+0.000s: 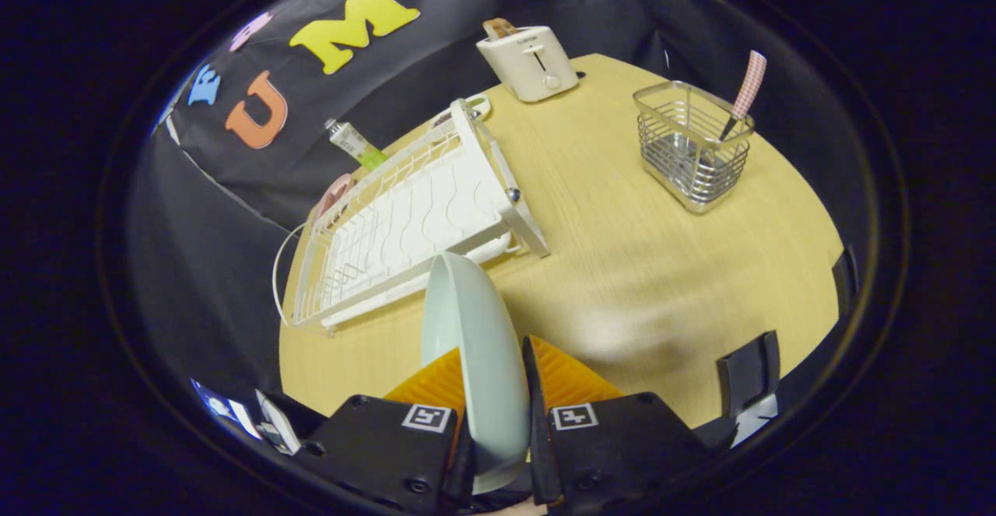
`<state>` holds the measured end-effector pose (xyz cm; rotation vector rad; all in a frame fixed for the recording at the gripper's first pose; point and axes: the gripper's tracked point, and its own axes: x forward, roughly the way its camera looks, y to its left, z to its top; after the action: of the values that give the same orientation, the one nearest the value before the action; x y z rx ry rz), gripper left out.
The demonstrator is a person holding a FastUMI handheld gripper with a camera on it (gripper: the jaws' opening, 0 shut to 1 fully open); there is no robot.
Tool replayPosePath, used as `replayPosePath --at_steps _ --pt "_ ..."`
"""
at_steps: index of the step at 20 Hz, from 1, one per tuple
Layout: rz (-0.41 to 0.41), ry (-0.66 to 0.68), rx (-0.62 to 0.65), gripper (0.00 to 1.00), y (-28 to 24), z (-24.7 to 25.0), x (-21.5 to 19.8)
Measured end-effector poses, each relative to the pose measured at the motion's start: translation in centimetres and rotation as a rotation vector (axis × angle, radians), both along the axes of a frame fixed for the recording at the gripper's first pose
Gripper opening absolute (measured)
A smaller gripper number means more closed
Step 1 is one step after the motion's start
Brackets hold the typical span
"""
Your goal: Take the plate from the dish rack, then take the spoon from the basket and place it into the plate.
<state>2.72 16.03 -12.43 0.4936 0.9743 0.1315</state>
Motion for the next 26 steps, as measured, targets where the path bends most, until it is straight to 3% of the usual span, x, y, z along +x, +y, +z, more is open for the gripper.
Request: replayPosePath --at_steps 6,17,19,22,26 --pt "-0.016 0.036 0.116 0.36 0.5 -1.9 0.5" --pt "0.021 -0.032 0.062 0.43 -1.0 -2.0 1.1" --pt "0.044 -0.097 0.013 0.44 -1.9 -1.1 0.6" --pt "0.073 -0.248 -0.101 0.55 -4.0 1.0 -0.3" --pt "0.027 -0.496 -0.275 0.67 -8.2 4.7 -1.4"
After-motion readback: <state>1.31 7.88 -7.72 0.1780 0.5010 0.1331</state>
